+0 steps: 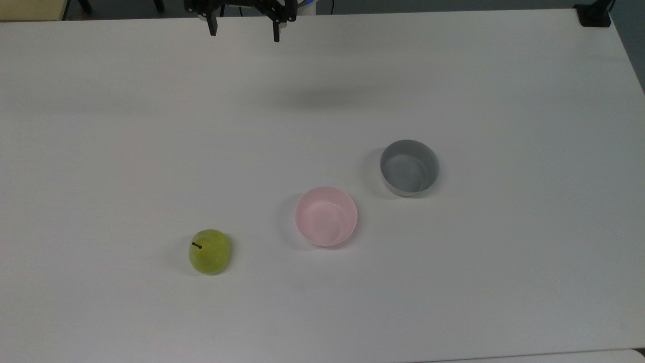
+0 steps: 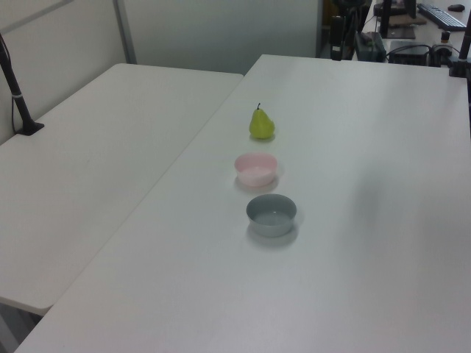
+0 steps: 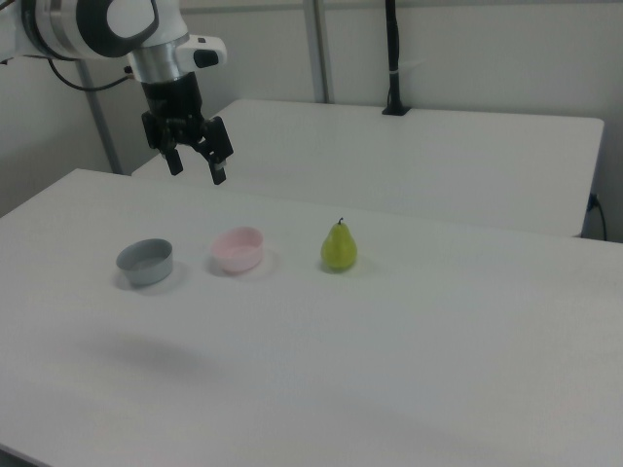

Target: Place the pear in the bowl

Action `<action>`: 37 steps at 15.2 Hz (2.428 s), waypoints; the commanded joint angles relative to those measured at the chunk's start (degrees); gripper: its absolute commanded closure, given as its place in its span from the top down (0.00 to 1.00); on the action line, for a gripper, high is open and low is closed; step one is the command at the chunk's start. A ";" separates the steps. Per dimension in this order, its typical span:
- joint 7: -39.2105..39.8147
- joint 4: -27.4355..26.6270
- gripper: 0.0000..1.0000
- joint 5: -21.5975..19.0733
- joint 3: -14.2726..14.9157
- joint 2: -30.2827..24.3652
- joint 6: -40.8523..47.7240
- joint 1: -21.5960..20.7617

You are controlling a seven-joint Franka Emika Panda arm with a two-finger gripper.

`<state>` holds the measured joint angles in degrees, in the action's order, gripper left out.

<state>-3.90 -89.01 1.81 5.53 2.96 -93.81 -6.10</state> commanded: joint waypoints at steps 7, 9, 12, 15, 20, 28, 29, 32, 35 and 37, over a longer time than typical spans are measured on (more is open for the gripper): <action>2.31 -0.90 1.00 0.13 0.00 -0.41 -0.84 -0.06; 2.31 -0.81 1.00 0.13 0.09 -0.06 -2.33 -0.06; 4.15 -0.64 1.00 0.22 0.09 1.26 -4.62 -0.06; 8.11 -0.55 1.00 0.39 0.27 2.23 -6.46 0.12; 10.49 -0.29 1.00 0.92 0.27 6.26 -12.09 1.17; 9.70 4.02 1.00 0.48 0.27 19.18 -27.19 3.72; 9.70 4.02 1.00 0.39 0.27 20.32 -29.30 3.72; 9.44 4.02 1.00 0.48 0.27 23.40 -34.93 4.16; 9.17 4.02 1.00 0.65 0.27 25.95 -40.03 5.04; 9.35 4.02 1.00 1.01 0.27 27.53 -41.79 5.39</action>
<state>5.27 -86.36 1.94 5.81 27.95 -132.94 -1.38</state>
